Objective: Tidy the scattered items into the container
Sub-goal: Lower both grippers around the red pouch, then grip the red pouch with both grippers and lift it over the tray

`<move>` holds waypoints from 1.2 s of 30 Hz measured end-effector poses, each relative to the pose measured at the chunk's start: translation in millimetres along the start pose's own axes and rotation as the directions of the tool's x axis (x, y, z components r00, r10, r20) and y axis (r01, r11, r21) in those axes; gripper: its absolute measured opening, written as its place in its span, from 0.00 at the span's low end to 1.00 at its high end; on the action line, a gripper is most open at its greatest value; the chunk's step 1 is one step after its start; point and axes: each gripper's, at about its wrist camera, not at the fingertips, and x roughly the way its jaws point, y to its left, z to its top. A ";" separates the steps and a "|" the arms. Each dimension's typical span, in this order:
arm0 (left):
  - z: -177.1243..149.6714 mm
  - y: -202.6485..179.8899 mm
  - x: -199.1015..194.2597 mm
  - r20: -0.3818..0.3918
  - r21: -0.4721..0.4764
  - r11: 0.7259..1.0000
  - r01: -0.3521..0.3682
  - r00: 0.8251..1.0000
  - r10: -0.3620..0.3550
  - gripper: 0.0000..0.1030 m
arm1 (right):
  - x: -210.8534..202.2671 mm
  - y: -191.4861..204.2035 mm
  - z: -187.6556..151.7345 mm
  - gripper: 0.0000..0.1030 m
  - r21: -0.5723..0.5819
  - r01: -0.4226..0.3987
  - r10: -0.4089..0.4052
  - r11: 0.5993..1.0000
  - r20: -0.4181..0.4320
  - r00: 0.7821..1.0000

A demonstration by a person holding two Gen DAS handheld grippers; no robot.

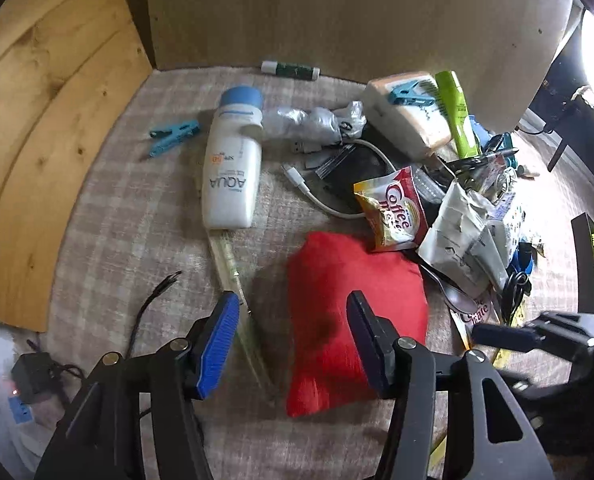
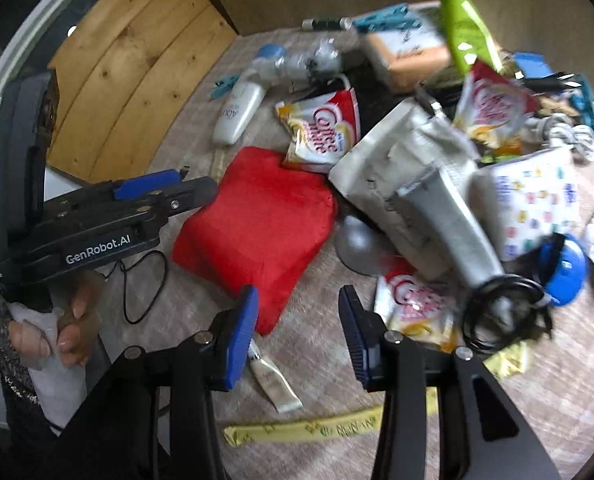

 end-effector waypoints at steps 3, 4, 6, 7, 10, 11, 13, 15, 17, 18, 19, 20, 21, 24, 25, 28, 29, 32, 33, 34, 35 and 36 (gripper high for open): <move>3.5 -2.7 11.5 -0.018 -0.005 1.000 0.022 1.000 -0.022 0.58 | 17.3 1.5 4.7 0.40 0.010 -0.017 0.017 1.000 -0.018 1.000; 3.6 -4.3 15.7 -0.026 -0.003 1.000 0.031 0.999 -0.031 0.58 | 21.4 2.1 5.9 0.40 0.011 -0.026 0.026 1.000 -0.017 1.000; 3.3 -6.6 20.6 -0.031 -0.003 0.999 0.054 0.998 -0.054 0.58 | 26.4 3.6 7.8 0.40 0.008 -0.039 0.039 0.999 -0.005 0.999; 3.0 -7.4 22.1 -0.032 -0.007 0.997 0.072 0.997 -0.072 0.58 | 28.1 4.8 8.6 0.40 0.002 -0.049 0.049 0.999 0.003 0.999; -1.2 -11.5 28.8 -0.049 -0.010 0.993 0.119 0.992 -0.120 0.58 | 30.9 8.9 8.7 0.40 -0.015 -0.057 0.057 0.998 0.016 0.998; -2.7 -12.9 29.0 -0.044 -0.005 0.993 0.119 0.992 -0.119 0.58 | 31.2 9.7 8.2 0.40 -0.019 -0.053 0.053 0.998 0.021 0.998; -6.0 -14.8 27.0 -0.037 -0.006 0.992 0.122 0.992 -0.122 0.57 | 30.4 10.6 6.6 0.39 -0.024 -0.054 0.055 0.998 0.031 0.998; -10.4 -16.4 22.8 -0.038 -0.009 0.992 0.129 0.991 -0.129 0.56 | 27.7 9.7 4.9 0.39 -0.016 -0.068 0.069 0.998 0.034 0.997; -15.4 -19.5 16.3 -0.033 0.001 0.991 0.131 0.991 -0.131 0.54 | 21.4 9.5 2.7 0.39 -0.008 -0.083 0.084 0.996 0.037 0.996; -17.8 -20.9 11.7 -0.023 0.005 0.991 0.132 0.991 -0.132 0.54 | 17.4 10.6 1.8 0.39 -0.018 -0.084 0.085 0.996 0.042 0.996; -19.7 -22.0 6.8 -0.013 0.006 0.991 0.137 0.991 -0.136 0.53 | 13.9 11.7 1.0 0.39 -0.028 -0.083 0.084 0.996 0.047 0.995; -21.1 -23.1 3.2 -0.007 0.004 0.990 0.139 0.990 -0.139 0.52 | 10.4 12.0 0.7 0.39 -0.032 -0.081 0.083 0.996 0.055 0.995; -22.8 -25.4 -2.0 0.002 0.003 0.990 0.141 0.990 -0.141 0.52 | 5.4 12.0 0.0 0.39 -0.031 -0.085 0.087 0.996 0.064 0.994; -25.6 -35.6 -19.2 0.030 0.021 0.989 0.146 0.989 -0.147 0.52 | -12.2 12.7 -3.0 0.39 -0.032 -0.087 0.089 0.996 0.092 0.992; -24.0 -39.1 -23.9 0.041 0.032 0.989 0.144 0.989 -0.145 0.52 | -19.7 13.3 -5.7 0.39 -0.041 -0.083 0.087 0.996 0.103 0.991; -19.0 -62.5 -42.2 0.073 0.066 0.987 0.147 0.986 -0.152 0.52 | -46.4 10.5 -17.9 0.39 -0.054 -0.079 0.086 0.995 0.140 0.986; -15.6 -68.7 -46.6 0.081 0.075 0.985 0.152 0.984 -0.158 0.52 | -55.6 9.4 -19.9 0.39 -0.052 -0.077 0.084 0.996 0.154 0.984; -9.2 -98.1 -59.5 0.107 0.128 0.978 0.166 0.978 -0.180 0.52 | -86.2 -3.9 -30.3 0.39 -0.032 -0.063 0.068 0.998 0.209 0.976; -7.6 -112.4 -64.6 0.116 0.156 0.973 0.168 0.976 -0.187 0.52 | -97.5 -11.4 -34.9 0.39 -0.018 -0.058 0.061 0.998 0.226 0.972; -6.4 -124.8 -68.5 0.122 0.182 0.969 0.170 0.974 -0.193 0.52 | -107.9 -19.4 -38.8 0.39 -0.001 -0.053 0.051 0.999 0.242 0.969; -4.8 -138.5 -71.8 0.127 0.207 0.963 0.174 0.971 -0.203 0.51 | -118.2 -27.9 -43.1 0.39 0.016 -0.048 0.042 0.999 0.255 0.966; -2.2 -155.2 -72.9 0.128 0.232 0.955 0.185 0.967 -0.218 0.51 | -129.0 -37.3 -48.0 0.39 0.033 -0.040 0.030 0.999 0.270 0.962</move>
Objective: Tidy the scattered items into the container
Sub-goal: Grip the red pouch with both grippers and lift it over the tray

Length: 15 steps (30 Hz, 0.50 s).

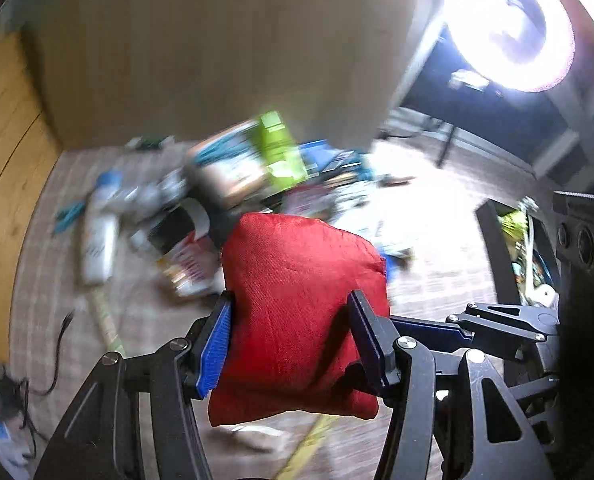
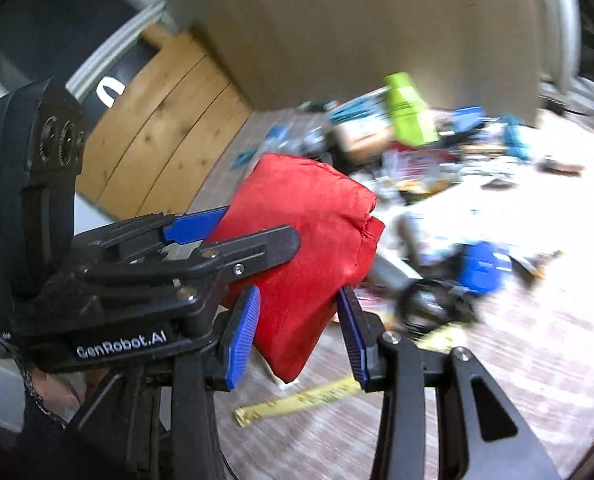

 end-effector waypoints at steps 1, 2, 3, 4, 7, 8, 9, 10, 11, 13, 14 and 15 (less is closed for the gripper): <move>5.5 -14.7 3.9 0.003 0.022 1.000 0.017 1.000 -0.017 0.50 | -11.8 -9.9 -1.4 0.39 0.016 0.017 -0.018 1.000 0.017 1.000; 11.4 -31.3 8.4 0.003 0.044 0.998 0.037 0.999 -0.037 0.50 | -23.9 -20.5 -3.0 0.39 0.033 0.035 -0.036 0.999 0.033 0.999; 15.1 -43.6 12.0 0.002 0.060 0.997 0.051 0.999 -0.051 0.50 | -35.4 -30.7 -4.8 0.39 0.049 0.049 -0.052 0.998 0.046 0.998; 19.4 -58.1 15.9 0.001 0.078 0.995 0.068 0.998 -0.069 0.50 | -48.2 -41.8 -7.5 0.39 0.067 0.063 -0.067 0.996 0.060 0.996; 31.4 -108.1 26.5 -0.009 0.150 0.981 0.121 0.993 -0.121 0.50 | -87.0 -76.2 -17.7 0.39 0.124 0.107 -0.120 0.986 0.104 0.987; 35.7 -128.7 30.5 -0.015 0.180 0.973 0.141 0.990 -0.141 0.50 | -100.2 -86.6 -21.5 0.39 0.144 0.119 -0.137 0.982 0.118 0.983; 38.0 -144.3 33.4 -0.020 0.202 0.967 0.156 0.988 -0.155 0.50 | -115.5 -98.4 -26.4 0.39 0.167 0.133 -0.157 0.977 0.134 0.978; 41.0 -163.4 37.0 -0.028 0.226 0.958 0.174 0.985 -0.173 0.50 | -129.6 -110.1 -31.3 0.39 0.191 0.146 -0.176 0.971 0.148 0.973; 43.1 -177.8 39.7 -0.034 0.247 0.951 0.188 0.982 -0.186 0.50 | -141.4 -119.9 -35.6 0.39 0.210 0.157 -0.192 0.965 0.158 0.969; 46.4 -213.1 45.9 -0.053 0.293 0.929 0.225 0.974 -0.219 0.50 | -169.3 -142.5 -47.6 0.39 0.254 0.187 -0.235 0.949 0.177 0.956; 47.6 -229.5 50.1 -0.065 0.311 0.919 0.243 0.970 -0.234 0.50 | -180.0 -150.5 -52.5 0.39 0.269 0.202 -0.256 0.942 0.183 0.949; 47.8 -248.0 54.2 -0.081 0.328 0.907 0.264 0.964 -0.252 0.50 | -191.4 -158.9 -58.7 0.39 0.287 0.220 -0.280 0.932 0.189 0.941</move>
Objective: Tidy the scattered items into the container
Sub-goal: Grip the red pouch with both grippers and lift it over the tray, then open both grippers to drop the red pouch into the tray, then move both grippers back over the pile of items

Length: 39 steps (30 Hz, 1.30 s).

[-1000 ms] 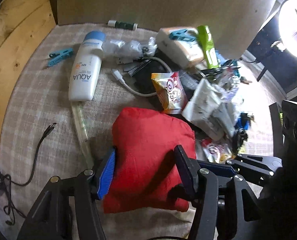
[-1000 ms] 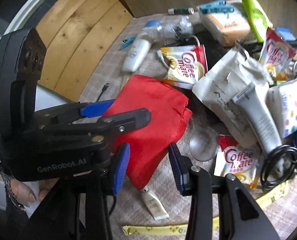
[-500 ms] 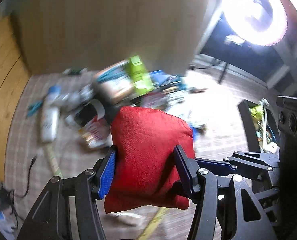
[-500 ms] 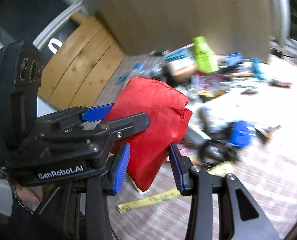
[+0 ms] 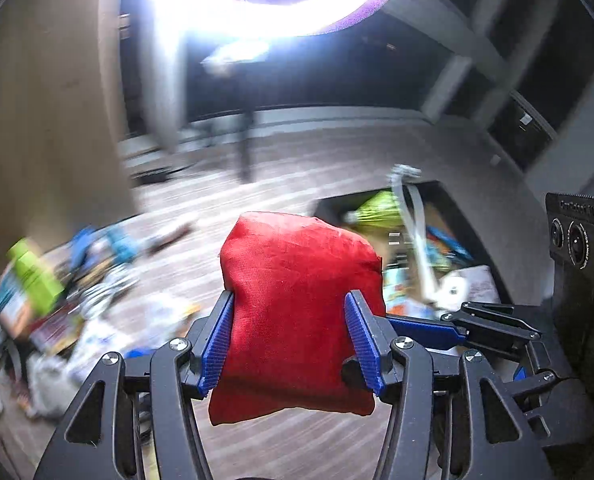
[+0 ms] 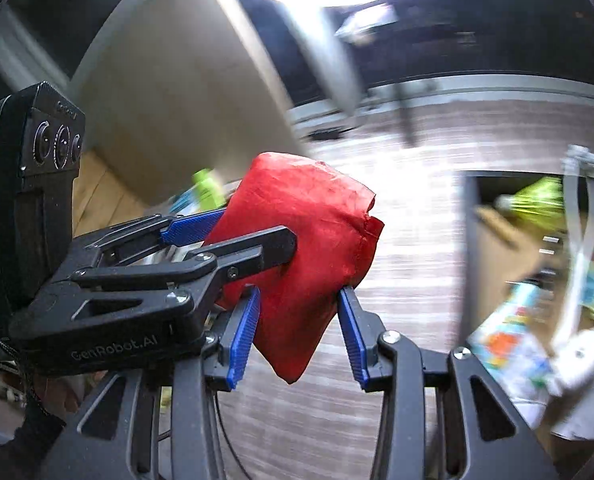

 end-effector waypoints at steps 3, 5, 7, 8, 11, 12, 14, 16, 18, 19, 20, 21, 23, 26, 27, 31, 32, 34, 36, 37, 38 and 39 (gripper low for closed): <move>12.8 -38.6 21.9 -0.025 0.035 0.998 0.060 0.998 -0.059 0.50 | -26.4 -36.2 -5.8 0.39 0.054 0.060 -0.062 0.997 0.030 0.998; 18.1 -58.2 33.7 -0.041 0.048 0.995 0.090 0.995 -0.088 0.50 | -41.4 -58.6 -10.5 0.39 0.092 0.090 -0.094 0.992 0.040 0.995; 23.7 -79.5 45.8 -0.058 0.064 0.991 0.116 0.992 -0.112 0.50 | -53.1 -76.6 -14.9 0.39 0.123 0.118 -0.125 0.985 0.049 0.991; 25.8 -86.1 49.4 -0.063 0.072 0.990 0.120 0.991 -0.116 0.50 | -58.0 -84.0 -17.0 0.39 0.134 0.130 -0.138 0.982 0.052 0.989; 31.4 -108.5 57.9 -0.071 0.098 0.986 0.135 0.989 -0.128 0.50 | -70.9 -102.0 -22.3 0.39 0.164 0.155 -0.167 0.974 0.061 0.984; 32.7 -114.4 59.4 -0.070 0.105 0.985 0.140 0.989 -0.133 0.50 | -73.9 -105.7 -23.3 0.39 0.172 0.160 -0.174 0.972 0.066 0.983; 34.0 -122.4 62.0 -0.069 0.113 0.982 0.150 0.987 -0.143 0.50 | -80.1 -110.5 -25.5 0.39 0.183 0.170 -0.187 0.968 0.075 0.980; 34.3 -124.7 64.9 -0.066 0.109 0.982 0.152 0.987 -0.146 0.52 | -83.9 -115.9 -27.6 0.39 0.196 0.171 -0.189 0.966 0.077 0.979; 34.5 -126.9 69.9 -0.059 0.104 0.987 0.123 0.991 -0.117 0.57 | -84.0 -121.5 -28.9 0.40 0.207 0.170 -0.187 0.963 0.065 0.980; 34.4 -126.6 71.5 -0.057 0.097 0.991 0.092 0.995 -0.087 0.57 | -84.2 -124.4 -29.7 0.40 0.214 0.194 -0.210 0.957 0.057 0.976; 34.0 -125.7 71.1 -0.051 0.091 0.993 0.070 0.997 -0.065 0.57 | -84.1 -125.2 -30.2 0.40 0.219 0.228 -0.246 0.949 0.058 0.967; 33.4 -124.2 68.3 -0.039 0.091 0.994 0.059 0.998 -0.056 0.58 | -83.9 -125.2 -30.1 0.40 0.220 0.259 -0.279 0.941 0.063 0.958; 34.0 -119.9 60.3 -0.021 0.092 0.995 0.044 0.999 -0.042 0.57 | -83.8 -124.0 -28.5 0.43 0.217 0.281 -0.302 0.935 0.067 0.951; 34.4 -108.6 44.5 0.009 0.089 0.996 0.027 1.000 -0.027 0.57 | -85.0 -118.2 -24.9 0.44 0.205 0.283 -0.305 0.937 0.085 0.949; 34.1 -103.8 40.3 0.017 0.084 0.996 0.022 1.000 -0.023 0.57 | -85.3 -115.5 -23.4 0.45 0.200 0.284 -0.307 0.938 0.093 0.947; 28.6 -77.8 24.7 0.033 0.063 0.998 -0.029 0.999 0.027 0.57 | -78.6 -103.1 -15.5 0.51 0.185 0.248 -0.270 0.951 0.105 0.957; 25.6 -70.0 20.8 0.033 0.057 0.997 -0.043 0.999 0.041 0.57 | -74.8 -99.8 -12.8 0.51 0.175 0.244 -0.264 0.954 0.100 0.959; 16.8 -45.9 11.7 0.032 0.028 0.996 -0.088 0.996 0.087 0.57 | -64.5 -89.1 -6.6 0.51 0.145 0.236 -0.250 0.961 0.089 0.964; 7.2 -25.1 4.9 0.029 0.006 0.993 -0.121 0.992 0.121 0.57 | -53.0 -75.2 -0.1 0.51 0.109 0.234 -0.243 0.966 0.080 0.967; 2.0 -14.4 0.7 0.025 -0.006 0.989 -0.145 0.989 0.145 0.57 | -47.6 -67.7 3.0 0.51 0.088 0.232 -0.239 0.969 0.079 0.968; -3.0 -3.2 -3.8 0.022 -0.021 0.984 -0.174 0.984 0.175 0.57 | -41.6 -59.5 6.5 0.51 0.066 0.229 -0.234 0.971 0.077 0.969; -9.1 12.6 -9.5 0.016 -0.040 0.978 -0.206 0.978 0.207 0.57 | -35.1 -50.4 10.5 0.51 0.043 0.225 -0.228 0.973 0.075 0.971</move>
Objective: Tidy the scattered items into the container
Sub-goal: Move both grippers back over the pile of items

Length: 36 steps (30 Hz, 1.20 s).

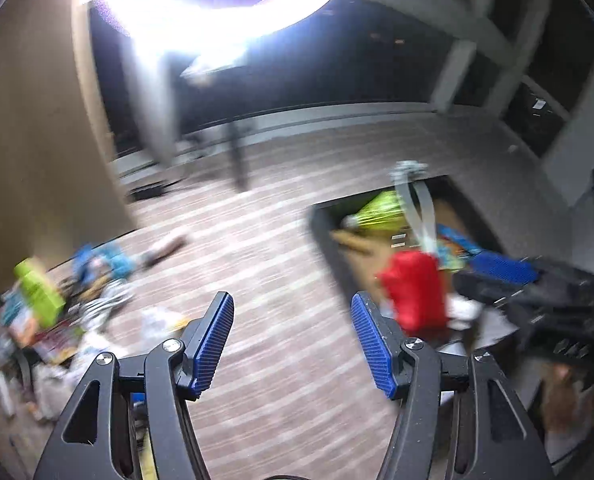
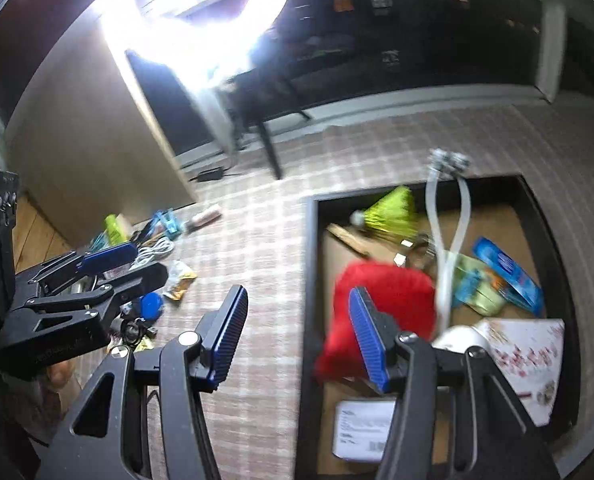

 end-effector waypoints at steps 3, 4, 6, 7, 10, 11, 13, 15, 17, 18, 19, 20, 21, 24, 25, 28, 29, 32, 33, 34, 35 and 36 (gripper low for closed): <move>-10.7 40.8 -4.2 -0.019 -0.061 0.997 -0.055 0.998 0.054 0.57 | 12.9 26.6 8.2 0.51 -0.049 -0.028 0.028 0.998 -0.011 1.000; -15.4 57.9 -6.8 -0.024 -0.086 0.994 -0.075 0.997 0.073 0.57 | 17.6 35.5 10.7 0.51 -0.064 -0.037 0.036 0.997 -0.015 0.999; -24.4 84.4 -10.9 -0.032 -0.120 0.987 -0.110 0.994 0.107 0.57 | 28.7 54.3 15.9 0.51 -0.094 -0.054 0.052 0.994 -0.030 0.998; -29.6 98.1 -13.3 -0.036 -0.137 0.982 -0.131 0.991 0.128 0.57 | 35.1 64.5 18.4 0.51 -0.108 -0.069 0.065 0.992 -0.041 0.997; -42.7 147.2 -18.0 -0.062 -0.200 0.960 -0.196 0.980 0.187 0.57 | 59.8 96.3 26.7 0.51 -0.153 -0.105 0.092 0.983 -0.086 0.992; -45.3 159.2 -18.1 -0.070 -0.218 0.954 -0.207 0.978 0.196 0.57 | 68.8 107.2 29.6 0.51 -0.167 -0.115 0.100 0.979 -0.100 0.990; -53.0 188.4 -17.4 -0.091 -0.261 0.937 -0.232 0.972 0.215 0.57 | 87.0 129.6 33.9 0.51 -0.193 -0.144 0.120 0.971 -0.131 0.984; -59.2 213.4 -14.7 -0.109 -0.303 0.920 -0.249 0.968 0.226 0.57 | 104.3 150.7 37.7 0.51 -0.213 -0.171 0.138 0.962 -0.161 0.977; -63.9 232.0 -12.9 -0.124 -0.344 0.904 -0.255 0.966 0.225 0.56 | 123.4 175.2 39.7 0.51 -0.244 -0.194 0.149 0.950 -0.189 0.971; -67.4 243.5 -11.2 -0.132 -0.368 0.892 -0.262 0.964 0.229 0.56 | 132.2 187.2 40.4 0.51 -0.261 -0.196 0.146 0.945 -0.199 0.969; -68.2 249.4 -9.8 -0.137 -0.379 0.886 -0.267 0.963 0.232 0.55 | 140.5 199.2 41.2 0.51 -0.276 -0.201 0.145 0.940 -0.208 0.967; -69.8 255.1 -8.1 -0.143 -0.390 0.879 -0.273 0.961 0.236 0.55 | 148.9 211.1 41.6 0.51 -0.291 -0.209 0.147 0.934 -0.219 0.964; -71.9 261.1 -6.0 -0.147 -0.403 0.873 -0.275 0.961 0.235 0.55 | 155.2 220.4 41.8 0.51 -0.302 -0.213 0.147 0.929 -0.227 0.963; -74.9 271.6 2.0 -0.164 -0.407 0.867 -0.287 0.957 0.240 0.55 | 173.4 246.0 42.2 0.51 -0.341 -0.213 0.132 0.916 -0.244 0.961; -74.8 274.1 5.4 -0.171 -0.405 0.866 -0.293 0.955 0.243 0.55 | 179.0 253.3 42.6 0.51 -0.352 -0.212 0.127 0.911 -0.249 0.960; -75.9 282.9 13.7 -0.188 -0.413 0.862 -0.294 0.954 0.235 0.55 | 196.8 269.2 45.7 0.51 -0.378 -0.204 0.107 0.903 -0.263 0.959; -76.2 285.6 15.9 -0.192 -0.416 0.860 -0.295 0.953 0.234 0.55 | 201.8 272.6 47.1 0.51 -0.382 -0.198 0.098 0.903 -0.266 0.959; -77.3 292.6 23.0 -0.204 -0.425 0.857 -0.292 0.953 0.224 0.56 | 217.1 283.2 51.1 0.51 -0.401 -0.193 0.082 0.895 -0.278 0.957; -77.7 294.8 26.2 -0.211 -0.428 0.855 -0.292 0.953 0.219 0.55 | 222.3 286.3 51.5 0.51 -0.407 -0.194 0.077 0.893 -0.285 0.955; -77.8 296.7 29.5 -0.218 -0.429 0.855 -0.291 0.952 0.214 0.56 | 227.8 289.1 52.0 0.51 -0.412 -0.194 0.072 0.890 -0.294 0.953; -78.0 298.5 33.0 -0.226 -0.430 0.855 -0.291 0.951 0.210 0.55 | 234.7 292.2 53.1 0.51 -0.415 -0.192 0.064 0.889 -0.303 0.951; -78.2 300.7 36.8 -0.235 -0.432 0.853 -0.292 0.950 0.206 0.55 | 241.8 295.5 54.3 0.51 -0.416 -0.192 0.058 0.889 -0.312 0.948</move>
